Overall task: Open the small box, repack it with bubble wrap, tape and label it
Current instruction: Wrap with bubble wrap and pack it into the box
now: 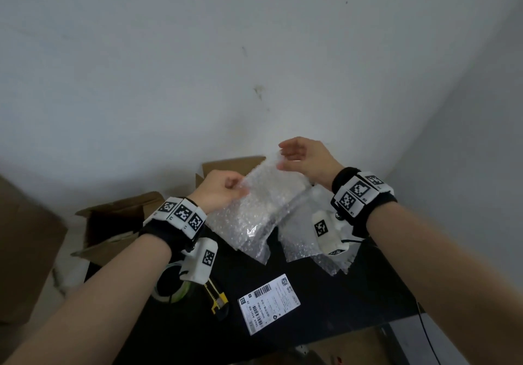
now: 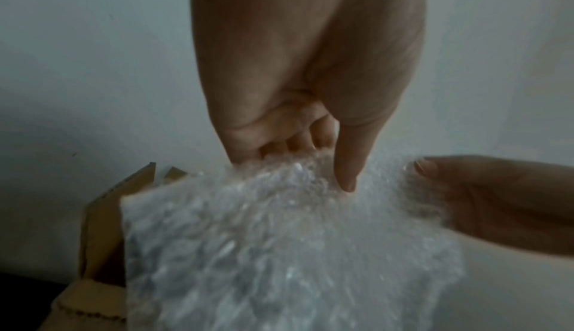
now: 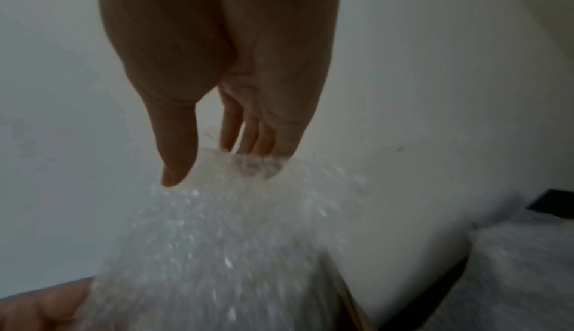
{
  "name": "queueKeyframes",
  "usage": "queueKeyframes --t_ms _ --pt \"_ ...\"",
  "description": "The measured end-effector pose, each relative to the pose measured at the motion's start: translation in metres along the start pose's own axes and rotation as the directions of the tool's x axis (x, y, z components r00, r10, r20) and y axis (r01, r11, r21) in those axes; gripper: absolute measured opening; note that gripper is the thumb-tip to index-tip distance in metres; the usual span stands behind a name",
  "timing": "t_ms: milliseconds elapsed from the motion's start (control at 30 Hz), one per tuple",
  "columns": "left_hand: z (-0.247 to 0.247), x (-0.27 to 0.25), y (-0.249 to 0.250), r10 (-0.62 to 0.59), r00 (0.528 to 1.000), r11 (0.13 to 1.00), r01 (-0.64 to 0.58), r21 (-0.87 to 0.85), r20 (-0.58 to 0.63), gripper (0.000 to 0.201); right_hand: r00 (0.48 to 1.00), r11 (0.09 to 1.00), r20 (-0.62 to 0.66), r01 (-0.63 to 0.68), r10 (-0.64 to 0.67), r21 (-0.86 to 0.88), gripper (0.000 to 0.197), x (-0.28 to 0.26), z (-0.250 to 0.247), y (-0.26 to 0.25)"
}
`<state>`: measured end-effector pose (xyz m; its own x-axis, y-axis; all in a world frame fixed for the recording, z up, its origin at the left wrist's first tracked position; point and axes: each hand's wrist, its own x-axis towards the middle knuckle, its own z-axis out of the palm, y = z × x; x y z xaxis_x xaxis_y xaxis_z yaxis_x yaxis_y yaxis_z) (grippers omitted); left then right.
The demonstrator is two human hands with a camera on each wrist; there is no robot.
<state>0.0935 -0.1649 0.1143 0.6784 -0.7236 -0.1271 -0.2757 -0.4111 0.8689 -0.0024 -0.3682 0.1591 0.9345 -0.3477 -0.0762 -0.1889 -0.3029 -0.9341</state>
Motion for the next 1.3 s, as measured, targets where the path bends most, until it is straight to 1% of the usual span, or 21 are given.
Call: queueKeyframes --t_ms 33,100,167,200,233,267,333,367,433,500,567,633,700,800,833,933,1033,1133,1200,1233,1300 --pt "-0.003 -0.001 -0.002 -0.004 0.999 1.0 0.003 -0.023 -0.036 0.013 0.999 1.0 -0.03 -0.018 0.018 -0.006 0.061 0.0 0.002 0.004" --pt "-0.009 -0.003 -0.006 -0.023 0.993 0.993 0.009 -0.117 -0.114 0.014 0.994 0.997 -0.074 -0.078 0.079 0.005 0.079 -0.002 0.007 0.012" --pt "-0.013 -0.005 -0.008 -0.072 0.981 0.96 0.02 -0.279 -0.178 0.018 0.987 0.989 -0.075 -0.14 0.144 0.056 0.087 -0.006 0.015 0.02" --pt "-0.016 -0.007 -0.008 -0.1 0.977 0.932 0.025 -0.36 -0.191 0.02 0.983 0.98 -0.052 -0.169 0.175 0.106 0.086 -0.009 0.021 0.023" --pt "-0.017 -0.008 -0.009 -0.123 0.974 0.904 0.03 -0.426 -0.191 0.019 0.979 0.966 -0.015 -0.201 0.206 0.161 0.081 -0.012 0.027 0.026" --pt "-0.019 -0.01 -0.009 -0.136 0.973 0.882 0.034 -0.47 -0.186 0.017 0.975 0.95 0.03 -0.222 0.221 0.221 0.068 -0.016 0.032 0.027" --pt "-0.021 -0.015 -0.01 -0.141 0.974 0.861 0.032 -0.507 -0.179 0.013 0.968 0.914 0.141 -0.243 0.208 0.325 0.032 -0.023 0.043 0.027" --pt "-0.022 -0.018 -0.011 -0.142 0.974 0.855 0.031 -0.518 -0.175 0.014 0.965 0.904 0.185 -0.24 0.184 0.354 0.021 -0.025 0.047 0.027" --pt "-0.025 -0.023 -0.014 -0.148 0.976 0.844 0.039 -0.535 -0.161 0.021 0.961 0.89 0.23 -0.235 0.153 0.39 0.015 -0.027 0.054 0.028" --pt "-0.03 -0.03 -0.017 -0.168 0.978 0.835 0.072 -0.546 -0.127 0.023 0.961 0.878 0.229 -0.242 0.157 0.413 0.019 -0.026 0.059 0.028" --pt "-0.034 -0.036 -0.02 -0.189 0.978 0.834 0.109 -0.542 -0.093 0.018 0.962 0.873 0.222 -0.242 0.16 0.422 0.025 -0.025 0.06 0.029" --pt "-0.04 -0.041 -0.025 -0.197 0.976 0.836 0.121 -0.536 -0.088 0.015 0.961 0.874 0.235 -0.235 0.144 0.426 0.022 -0.024 0.061 0.028" --pt "-0.044 -0.045 -0.028 -0.196 0.977 0.826 0.115 -0.551 -0.09 0.019 0.961 0.875 0.243 -0.231 0.136 0.425 0.022 -0.022 0.062 0.027" --pt "-0.045 -0.046 -0.031 -0.166 0.983 0.801 0.092 -0.592 -0.073 0.026 0.967 0.875 0.209 -0.222 0.142 0.431 0.022 -0.02 0.063 0.024" --pt "-0.045 -0.046 -0.032 -0.16 0.985 0.794 0.086 -0.602 -0.069 0.025 0.97 0.88 0.199 -0.215 0.142 0.423 0.019 -0.02 0.063 0.023" --pt "-0.043 -0.045 -0.032 -0.156 0.986 0.783 0.089 -0.616 -0.055 0.02 0.973 0.885 0.185 -0.206 0.139 0.419 0.022 -0.019 0.059 0.023" --pt "-0.039 -0.041 -0.029 -0.165 0.984 0.788 0.095 -0.608 -0.06 0.021 0.959 0.864 0.226 -0.256 0.171 0.434 0.024 -0.016 0.052 0.024" --pt "-0.038 -0.036 -0.024 -0.189 0.981 0.775 0.12 -0.62 -0.046 0.026 0.928 0.797 0.288 -0.354 0.236 0.489 0.031 -0.011 0.044 0.025" --pt "-0.038 -0.032 -0.021 -0.19 0.981 0.763 0.128 -0.633 -0.03 0.02 0.914 0.773 0.316 -0.388 0.254 0.501 0.031 -0.008 0.04 0.024" --pt "-0.038 -0.03 -0.02 -0.192 0.981 0.783 0.133 -0.608 -0.032 0.015 0.906 0.773 0.343 -0.399 0.249 0.494 0.03 -0.007 0.038 0.022" --pt "-0.035 -0.024 -0.021 -0.198 0.977 0.842 0.126 -0.524 -0.083 0.012 0.881 0.785 0.405 -0.426 0.246 0.449 0.03 -0.003 0.037 0.02"
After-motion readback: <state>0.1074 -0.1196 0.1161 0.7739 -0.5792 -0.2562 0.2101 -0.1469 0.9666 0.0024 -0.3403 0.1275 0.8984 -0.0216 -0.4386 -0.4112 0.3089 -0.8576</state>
